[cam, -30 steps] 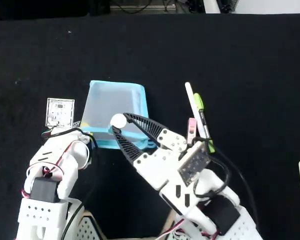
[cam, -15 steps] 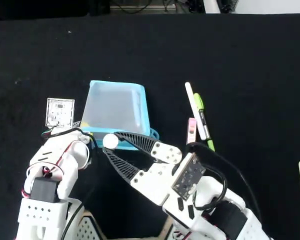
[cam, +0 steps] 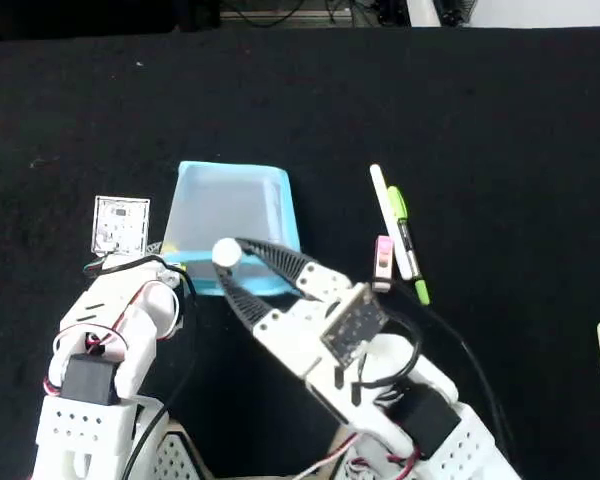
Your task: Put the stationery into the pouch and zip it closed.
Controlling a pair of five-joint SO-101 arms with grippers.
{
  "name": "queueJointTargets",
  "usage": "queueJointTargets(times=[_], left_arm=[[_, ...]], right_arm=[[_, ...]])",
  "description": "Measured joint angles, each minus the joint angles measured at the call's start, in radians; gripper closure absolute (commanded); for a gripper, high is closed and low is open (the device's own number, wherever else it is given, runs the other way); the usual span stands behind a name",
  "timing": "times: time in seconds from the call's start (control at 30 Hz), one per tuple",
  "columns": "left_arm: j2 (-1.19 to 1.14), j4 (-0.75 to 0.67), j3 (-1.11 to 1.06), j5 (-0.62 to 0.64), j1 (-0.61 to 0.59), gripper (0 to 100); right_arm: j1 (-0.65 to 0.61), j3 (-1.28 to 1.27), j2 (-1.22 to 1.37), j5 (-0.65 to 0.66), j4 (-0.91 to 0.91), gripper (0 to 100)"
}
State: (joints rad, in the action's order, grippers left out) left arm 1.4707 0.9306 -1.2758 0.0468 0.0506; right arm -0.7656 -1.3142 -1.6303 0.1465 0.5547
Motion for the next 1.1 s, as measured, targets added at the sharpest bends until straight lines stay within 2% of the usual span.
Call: queueJointTargets(times=[0.23, 0.5, 0.7, 0.87, 0.97, 1.1], left_arm=[[0.0, 0.0, 0.0, 0.0, 0.002, 97], [0.0, 0.0, 0.0, 0.0, -0.005, 97], [0.0, 0.0, 0.0, 0.0, -0.058, 97], [0.0, 0.0, 0.0, 0.0, -0.072, 97], [0.0, 0.0, 0.0, 0.0, -0.11, 97], [0.0, 0.0, 0.0, 0.0, -0.163, 97]], right_arm=[[0.071, -0.008, 0.0, -0.002, -0.026, 98.6], [0.077, -0.078, 0.0, 0.061, -0.029, 98.7], [0.083, -0.055, 0.0, 0.037, -0.029, 98.7], [0.216, 0.025, 0.0, 0.021, 0.015, 98.7], [0.308, 0.051, 0.005, -0.031, 0.041, 98.7], [0.381, 0.127, 0.155, -0.078, 0.075, 98.7]])
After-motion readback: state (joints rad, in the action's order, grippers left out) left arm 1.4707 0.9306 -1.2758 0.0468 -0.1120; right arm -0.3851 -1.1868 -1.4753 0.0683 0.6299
